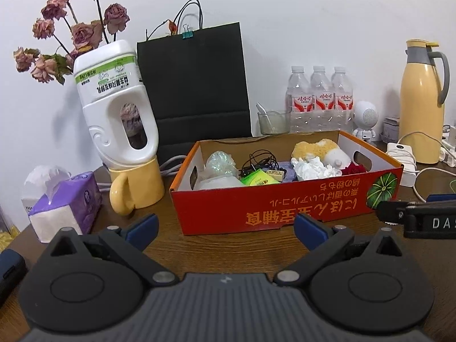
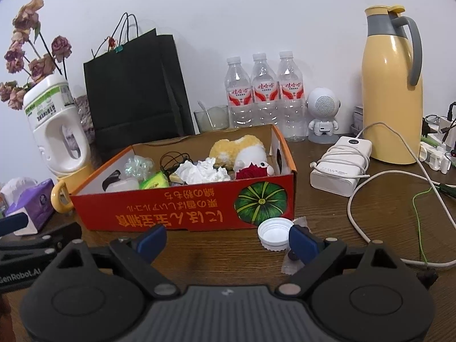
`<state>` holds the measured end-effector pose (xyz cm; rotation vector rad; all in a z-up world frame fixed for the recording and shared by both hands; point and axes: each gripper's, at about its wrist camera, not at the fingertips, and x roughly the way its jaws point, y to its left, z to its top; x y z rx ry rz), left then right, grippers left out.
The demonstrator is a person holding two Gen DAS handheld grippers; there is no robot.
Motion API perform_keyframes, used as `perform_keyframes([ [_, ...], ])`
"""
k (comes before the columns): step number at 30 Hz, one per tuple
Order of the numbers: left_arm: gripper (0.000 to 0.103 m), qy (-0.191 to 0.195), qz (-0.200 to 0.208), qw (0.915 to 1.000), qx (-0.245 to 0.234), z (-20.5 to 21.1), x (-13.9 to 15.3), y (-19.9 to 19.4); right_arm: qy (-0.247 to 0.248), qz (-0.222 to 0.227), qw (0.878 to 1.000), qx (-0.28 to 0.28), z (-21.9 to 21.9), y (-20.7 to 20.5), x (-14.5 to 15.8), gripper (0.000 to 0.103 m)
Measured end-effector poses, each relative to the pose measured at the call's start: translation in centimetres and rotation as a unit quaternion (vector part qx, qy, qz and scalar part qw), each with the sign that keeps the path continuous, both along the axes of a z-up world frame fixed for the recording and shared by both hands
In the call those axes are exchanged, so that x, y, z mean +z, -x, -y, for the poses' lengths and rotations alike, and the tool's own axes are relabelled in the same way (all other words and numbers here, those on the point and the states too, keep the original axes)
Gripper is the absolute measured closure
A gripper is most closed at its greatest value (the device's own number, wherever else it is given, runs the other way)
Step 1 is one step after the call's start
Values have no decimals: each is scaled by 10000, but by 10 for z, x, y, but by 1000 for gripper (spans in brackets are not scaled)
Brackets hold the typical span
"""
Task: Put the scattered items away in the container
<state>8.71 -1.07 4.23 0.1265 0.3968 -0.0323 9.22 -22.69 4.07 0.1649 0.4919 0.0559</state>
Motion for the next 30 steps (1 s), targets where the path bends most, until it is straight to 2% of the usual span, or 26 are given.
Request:
perform_keyframes([
  [3,0,49,-67,10000,-6,0,-2,-3,236,-77,9997,-76,1,-3,-2,10],
  [6,0,188,-144,9997,-57,3,-3,-6,546,-245,9971,-464,16,-9,-5,10],
  [9,0,453,-385,9972,-463,18,-5,-17,-47,-332,9969,-718,50,-11,-6,11],
  [11,0,454,-418,9943,-865,35,-7,-22,-396,-258,9952,-854,69,-9,-6,11],
  [13,1,375,-446,9908,-1224,55,-10,-28,-433,-270,9944,-922,80,-9,-9,16],
  [15,3,325,-557,9867,-1491,71,-14,-35,-372,-350,9946,-904,87,-11,-13,28],
  [18,17,327,-790,9802,-1786,95,-24,-48,-274,-485,9955,-764,94,-16,-18,42],
  [20,23,316,-1026,9768,-1855,110,-29,-60,-139,-565,9959,-696,96,-19,-20,44],
  [23,24,406,-1234,9693,-2090,126,-34,-73,-17,-656,9955,-680,97,-20,-22,44],
  [25,24,451,-1304,9676,-2113,135,-36,-80,-9,-701,9939,-847,100,-20,-22,48],
  [30,26,499,-1579,9650,-2035,153,-40,-96,-184,-828,9901,-1118,114,-19,-25,48],
])
